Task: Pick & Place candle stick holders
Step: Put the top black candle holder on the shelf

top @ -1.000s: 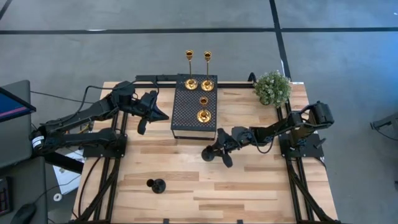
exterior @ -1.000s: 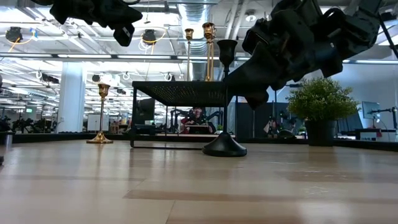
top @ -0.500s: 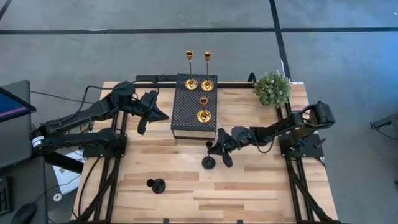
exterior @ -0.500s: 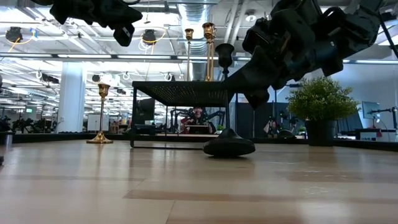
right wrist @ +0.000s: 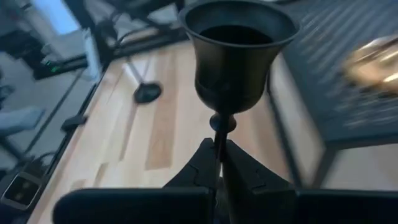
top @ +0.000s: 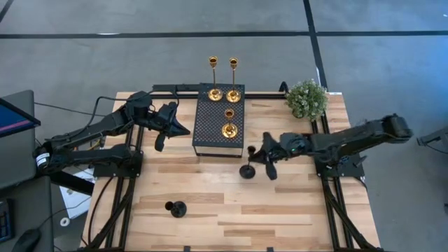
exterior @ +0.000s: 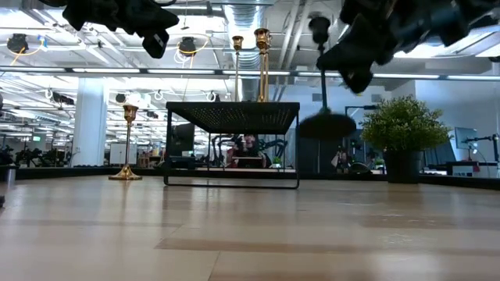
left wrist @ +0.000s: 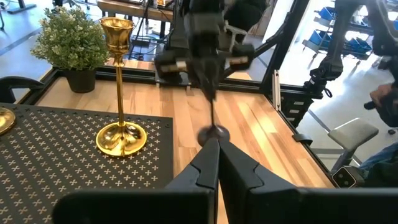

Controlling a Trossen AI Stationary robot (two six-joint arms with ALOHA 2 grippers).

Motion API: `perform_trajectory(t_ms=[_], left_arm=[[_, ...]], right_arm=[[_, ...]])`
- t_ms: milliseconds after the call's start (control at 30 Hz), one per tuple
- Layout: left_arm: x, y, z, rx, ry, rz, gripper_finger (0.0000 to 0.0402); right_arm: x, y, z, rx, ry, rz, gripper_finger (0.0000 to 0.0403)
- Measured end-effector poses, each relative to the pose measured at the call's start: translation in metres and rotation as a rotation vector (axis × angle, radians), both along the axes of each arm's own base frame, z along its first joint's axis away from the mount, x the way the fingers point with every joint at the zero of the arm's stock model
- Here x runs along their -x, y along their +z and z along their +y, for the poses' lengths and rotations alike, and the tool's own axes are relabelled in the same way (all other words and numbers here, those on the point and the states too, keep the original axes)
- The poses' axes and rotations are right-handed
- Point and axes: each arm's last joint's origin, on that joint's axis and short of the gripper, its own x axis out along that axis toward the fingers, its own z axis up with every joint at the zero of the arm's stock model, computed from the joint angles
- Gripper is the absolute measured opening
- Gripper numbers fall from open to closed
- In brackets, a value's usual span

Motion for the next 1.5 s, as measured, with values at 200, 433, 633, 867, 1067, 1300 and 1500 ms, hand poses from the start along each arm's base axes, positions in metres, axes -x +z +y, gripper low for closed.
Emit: perform_trajectory(t_ms=[200, 433, 633, 867, 1067, 1300, 1500], left_arm=[[0.0, 0.0, 0.0, 0.0, 0.0, 0.0, 0.0006], [0.0, 0.0, 0.0, 0.0, 0.0, 0.0, 0.0006], [0.0, 0.0, 0.0, 0.0, 0.001, 0.0, 0.0006], [0.0, 0.0, 0.0, -0.001, 0.0, 0.0, 0.0006], [0.0, 0.0, 0.0, 0.0, 0.0, 0.0, 0.0006], [0.0, 0.0, 0.0, 0.0, 0.0, 0.001, 0.0006], [0.0, 0.0, 0.0, 0.001, 0.0, 0.002, 0.0006]], right_arm=[[0.027, 0.031, -0.02, 0.049, -0.091, -0.101, 0.0001], [0.047, 0.056, -0.048, 0.118, -0.211, -0.124, 0.0], [0.039, 0.088, -0.066, 0.206, -0.203, -0.085, 0.0], [0.017, 0.115, -0.093, 0.271, -0.183, -0.064, 0.0], [-0.003, 0.119, -0.124, 0.282, -0.184, -0.036, 0.0], [-0.022, 0.109, -0.159, 0.244, -0.2, 0.014, 0.0], [-0.033, 0.105, -0.178, 0.229, -0.198, 0.004, 0.0]])
